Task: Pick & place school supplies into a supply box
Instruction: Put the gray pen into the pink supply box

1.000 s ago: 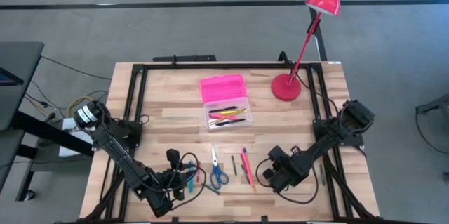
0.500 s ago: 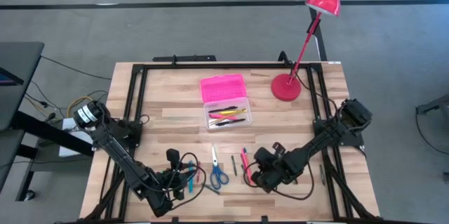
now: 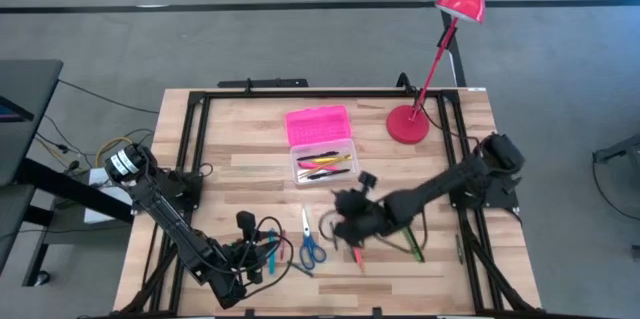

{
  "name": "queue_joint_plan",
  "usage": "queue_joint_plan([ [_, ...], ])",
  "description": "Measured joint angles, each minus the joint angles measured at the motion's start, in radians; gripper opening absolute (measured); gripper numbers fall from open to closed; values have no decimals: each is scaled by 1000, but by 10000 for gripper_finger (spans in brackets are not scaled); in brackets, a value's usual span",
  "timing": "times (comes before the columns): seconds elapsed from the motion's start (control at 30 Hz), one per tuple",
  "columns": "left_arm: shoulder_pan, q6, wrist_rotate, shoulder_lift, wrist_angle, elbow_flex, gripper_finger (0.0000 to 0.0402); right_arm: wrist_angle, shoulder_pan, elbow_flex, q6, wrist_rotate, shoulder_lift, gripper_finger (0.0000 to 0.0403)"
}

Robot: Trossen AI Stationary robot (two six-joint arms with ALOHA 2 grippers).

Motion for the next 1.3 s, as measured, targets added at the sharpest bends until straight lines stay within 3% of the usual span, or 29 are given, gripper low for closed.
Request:
queue_joint_plan([
  [0.2, 0, -6, -2, 0, -7, 0, 98, 203, -155, 1, -330, -47, 0, 5],
  [0.37, 0, -63, 13, 0, -69, 0, 98, 260, -275, 1, -458, -174, 0, 7],
  [0.57, -3, -169, 38, 0, -158, 0, 98, 272, -372, 1, -485, -289, 0, 7],
  [0.83, -26, -188, 42, 0, -159, 0, 97, 272, -453, 1, -484, -395, 0, 11],
  [1.3, -27, -195, 40, 0, -157, 0, 97, 242, -477, 1, -476, -401, -2, 70],
])
